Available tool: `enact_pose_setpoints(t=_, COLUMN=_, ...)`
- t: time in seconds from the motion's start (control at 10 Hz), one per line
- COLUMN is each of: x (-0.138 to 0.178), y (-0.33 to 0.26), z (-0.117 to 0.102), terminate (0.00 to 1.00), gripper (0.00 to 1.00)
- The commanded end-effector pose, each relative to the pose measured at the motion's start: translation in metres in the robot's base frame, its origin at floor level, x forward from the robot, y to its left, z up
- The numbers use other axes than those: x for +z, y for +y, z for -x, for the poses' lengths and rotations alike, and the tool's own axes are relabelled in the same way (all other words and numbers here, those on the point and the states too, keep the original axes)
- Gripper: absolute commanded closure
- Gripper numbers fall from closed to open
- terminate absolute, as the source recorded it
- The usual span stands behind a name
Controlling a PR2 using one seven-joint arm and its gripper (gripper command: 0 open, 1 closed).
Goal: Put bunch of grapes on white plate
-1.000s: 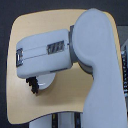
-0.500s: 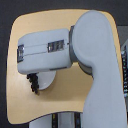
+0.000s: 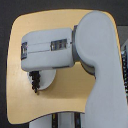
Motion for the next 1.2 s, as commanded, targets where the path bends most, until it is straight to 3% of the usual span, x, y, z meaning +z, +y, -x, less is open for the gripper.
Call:
enact_pose_setpoints(t=0.0, x=-0.0128, y=-0.0227, z=0.0003, terminate=0.0, gripper=1.0)
enact_pose_setpoints(t=1.1, x=-0.0191, y=-0.0287, z=-0.0038, terminate=0.0, gripper=1.0)
